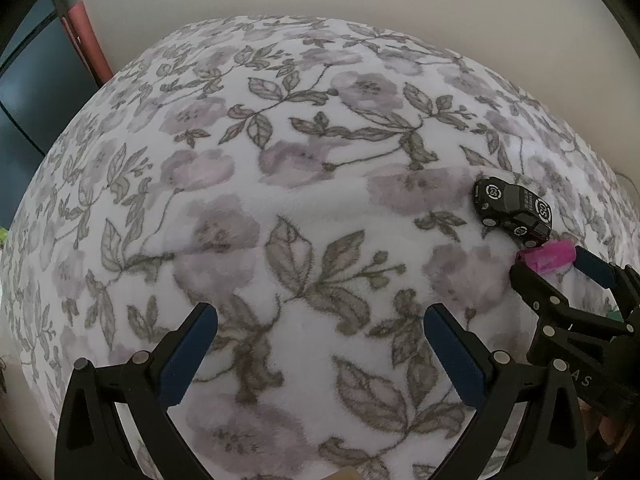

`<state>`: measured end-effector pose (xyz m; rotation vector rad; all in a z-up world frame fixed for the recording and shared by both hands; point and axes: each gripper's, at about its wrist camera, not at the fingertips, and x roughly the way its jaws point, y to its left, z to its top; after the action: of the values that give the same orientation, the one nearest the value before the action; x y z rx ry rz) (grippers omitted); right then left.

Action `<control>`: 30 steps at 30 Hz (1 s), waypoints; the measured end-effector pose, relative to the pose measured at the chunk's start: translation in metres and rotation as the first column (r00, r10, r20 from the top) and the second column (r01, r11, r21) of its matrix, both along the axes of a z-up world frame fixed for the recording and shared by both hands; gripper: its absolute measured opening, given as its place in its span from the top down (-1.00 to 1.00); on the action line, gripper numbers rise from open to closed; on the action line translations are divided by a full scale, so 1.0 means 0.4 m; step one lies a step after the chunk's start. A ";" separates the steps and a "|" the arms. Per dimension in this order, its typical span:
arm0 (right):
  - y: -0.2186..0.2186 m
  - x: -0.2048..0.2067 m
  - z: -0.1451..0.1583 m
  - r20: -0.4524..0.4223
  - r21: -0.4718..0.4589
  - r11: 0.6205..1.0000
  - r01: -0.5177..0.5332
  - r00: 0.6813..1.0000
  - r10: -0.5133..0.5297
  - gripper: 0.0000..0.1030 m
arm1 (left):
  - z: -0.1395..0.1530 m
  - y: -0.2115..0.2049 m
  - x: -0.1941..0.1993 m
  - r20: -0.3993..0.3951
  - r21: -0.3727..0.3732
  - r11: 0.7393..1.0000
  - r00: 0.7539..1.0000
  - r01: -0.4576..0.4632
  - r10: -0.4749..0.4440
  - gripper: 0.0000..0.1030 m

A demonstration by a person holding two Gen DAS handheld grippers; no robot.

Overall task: Organize rigid objects
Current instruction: 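Grasp the pink lighter with the right tool while the left tool grasps the black toy car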

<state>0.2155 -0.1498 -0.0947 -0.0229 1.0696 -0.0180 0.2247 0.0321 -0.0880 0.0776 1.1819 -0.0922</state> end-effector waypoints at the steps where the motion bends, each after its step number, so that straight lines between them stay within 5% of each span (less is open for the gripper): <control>1: -0.001 0.000 0.001 0.002 -0.001 1.000 0.000 1.000 0.000 -0.62 | 0.001 -0.006 0.001 0.001 0.006 1.000 1.000 0.004 -0.004 -0.99; 20: -0.123 -0.041 0.024 -0.012 0.042 0.989 0.142 0.990 -0.142 -0.61 | 0.050 -0.147 0.056 0.029 -0.084 0.994 0.997 0.073 -0.071 -0.99; 30: -0.165 -0.063 0.039 -0.004 0.070 0.984 0.162 0.987 -0.163 -0.62 | 0.030 -0.246 0.082 0.088 -0.136 0.967 0.975 0.214 -0.203 -0.99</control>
<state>0.1903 -0.2157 -0.0792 0.1275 1.0671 -0.1281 0.2577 -0.0663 -0.0760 0.0762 1.0880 -0.3579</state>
